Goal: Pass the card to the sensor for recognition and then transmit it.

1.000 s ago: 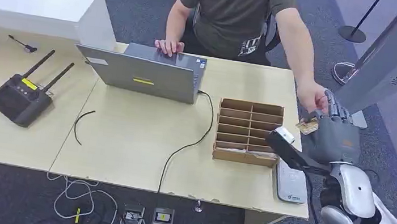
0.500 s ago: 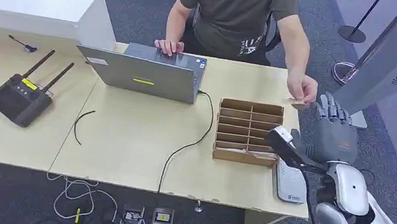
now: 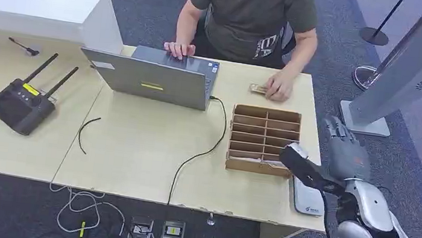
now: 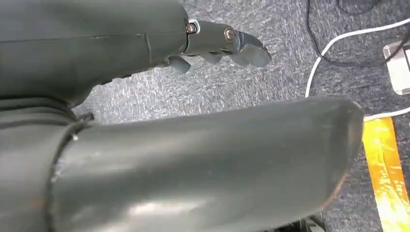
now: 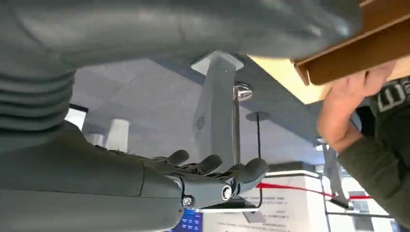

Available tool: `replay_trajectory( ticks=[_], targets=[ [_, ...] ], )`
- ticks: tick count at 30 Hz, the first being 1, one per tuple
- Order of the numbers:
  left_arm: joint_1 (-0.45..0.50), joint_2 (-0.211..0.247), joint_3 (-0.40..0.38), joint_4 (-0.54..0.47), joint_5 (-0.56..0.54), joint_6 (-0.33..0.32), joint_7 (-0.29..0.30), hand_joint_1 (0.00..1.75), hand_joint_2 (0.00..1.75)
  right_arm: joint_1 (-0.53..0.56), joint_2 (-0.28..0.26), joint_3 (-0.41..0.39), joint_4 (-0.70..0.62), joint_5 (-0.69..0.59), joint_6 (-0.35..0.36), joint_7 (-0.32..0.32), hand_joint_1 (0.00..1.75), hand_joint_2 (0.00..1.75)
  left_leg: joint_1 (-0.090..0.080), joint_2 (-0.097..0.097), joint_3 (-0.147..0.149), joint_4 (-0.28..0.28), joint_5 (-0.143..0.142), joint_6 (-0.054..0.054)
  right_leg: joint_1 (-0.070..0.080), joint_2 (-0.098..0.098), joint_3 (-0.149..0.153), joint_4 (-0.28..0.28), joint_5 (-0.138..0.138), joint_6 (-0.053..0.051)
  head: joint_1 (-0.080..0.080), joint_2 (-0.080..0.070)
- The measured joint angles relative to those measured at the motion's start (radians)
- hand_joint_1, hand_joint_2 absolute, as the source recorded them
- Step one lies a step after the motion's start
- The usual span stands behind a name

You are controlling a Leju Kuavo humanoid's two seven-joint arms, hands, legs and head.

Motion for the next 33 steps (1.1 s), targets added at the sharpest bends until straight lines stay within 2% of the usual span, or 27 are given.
replay_trajectory(
  ticks=[6,13,19,23,33],
  targets=[
    [0.001,0.001,0.005,0.002,0.0,0.016,0.0,0.0,0.0,-0.002,-0.006,0.013,-0.029,0.014,0.053,0.01,0.0,1.75,0.0,0.0,0.0,0.0,0.0,0.0,0.0,0.0,0.0,0.0,0.0,0.0,0.0,0.0],
    [0.003,0.001,0.013,0.004,0.0,0.023,-0.005,0.0,0.0,-0.008,-0.011,0.043,-0.03,0.046,0.07,0.019,0.0,1.75,0.0,0.0,0.0,0.0,0.0,0.0,0.0,0.0,0.0,0.0,0.0,0.0,0.0,0.0],
    [0.007,-0.003,0.033,0.006,-0.008,0.034,-0.007,0.0,0.0,-0.026,-0.017,0.102,-0.027,0.178,0.09,0.046,0.0,1.75,0.0,0.0,0.0,0.0,0.0,0.0,0.0,0.0,0.0,0.0,0.0,0.0,0.0,0.0],
    [0.011,-0.004,0.035,0.006,-0.013,0.041,-0.007,0.0,0.0,-0.026,-0.016,0.136,-0.021,0.203,0.071,0.053,0.0,1.75,0.0,0.0,-0.001,0.0,0.0,0.0,0.0,0.0,0.0,0.0,0.0,0.0,0.0,0.0],
    [0.017,-0.004,0.058,0.007,-0.013,0.04,-0.008,0.0,0.0,-0.019,-0.006,0.184,0.026,0.201,-0.033,0.026,0.0,1.75,0.0,0.0,0.0,0.0,0.0,0.0,0.0,0.0,0.0,0.0,0.0,0.0,0.0,0.0]
  ],
)
